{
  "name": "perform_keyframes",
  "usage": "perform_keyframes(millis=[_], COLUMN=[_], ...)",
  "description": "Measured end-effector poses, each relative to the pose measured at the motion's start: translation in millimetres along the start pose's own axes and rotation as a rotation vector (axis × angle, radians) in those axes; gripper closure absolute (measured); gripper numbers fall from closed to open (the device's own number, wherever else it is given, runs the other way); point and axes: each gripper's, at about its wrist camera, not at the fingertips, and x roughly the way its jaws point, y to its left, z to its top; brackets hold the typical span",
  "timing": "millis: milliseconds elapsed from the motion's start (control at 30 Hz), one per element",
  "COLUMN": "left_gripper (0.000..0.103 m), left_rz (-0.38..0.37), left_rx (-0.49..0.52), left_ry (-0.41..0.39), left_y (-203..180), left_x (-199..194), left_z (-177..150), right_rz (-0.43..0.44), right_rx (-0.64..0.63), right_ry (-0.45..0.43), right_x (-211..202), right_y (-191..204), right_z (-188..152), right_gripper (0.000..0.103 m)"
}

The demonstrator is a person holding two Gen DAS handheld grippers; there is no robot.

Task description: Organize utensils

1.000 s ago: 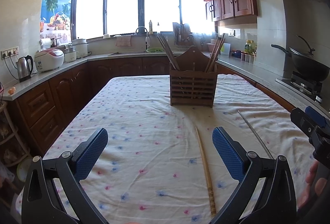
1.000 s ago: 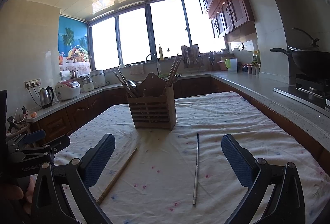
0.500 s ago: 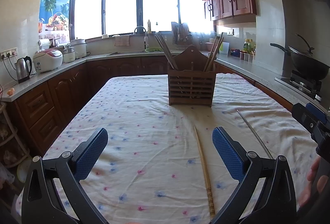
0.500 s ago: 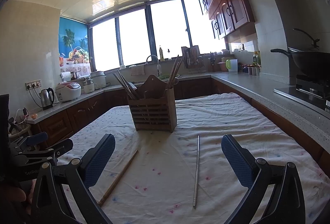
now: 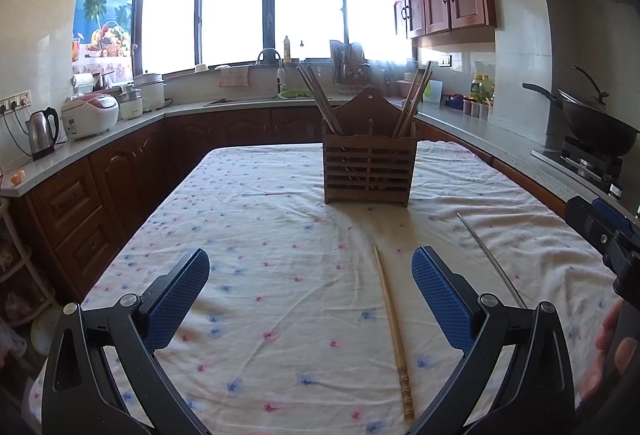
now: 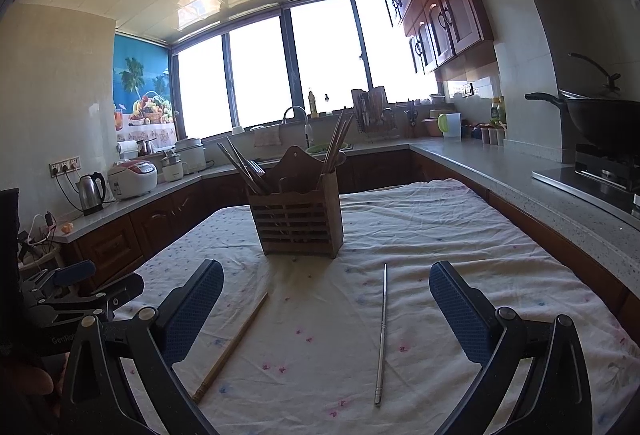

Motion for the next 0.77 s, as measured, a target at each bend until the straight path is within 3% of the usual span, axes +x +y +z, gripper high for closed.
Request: perform_keyframes(millis=[767], left_gripper=[0.0], left_rz=[-0.031], left_rx=[-0.012], left_ry=[0.018], left_y=[1.7], left_x=[6.3], left_z=[6.9], right_rz=[-0.003], right_rx=[0.01], right_ry=[0.036], right_x=[12.5], right_y=[-6.7], right_z=[2.3], right_gripper=[0.0])
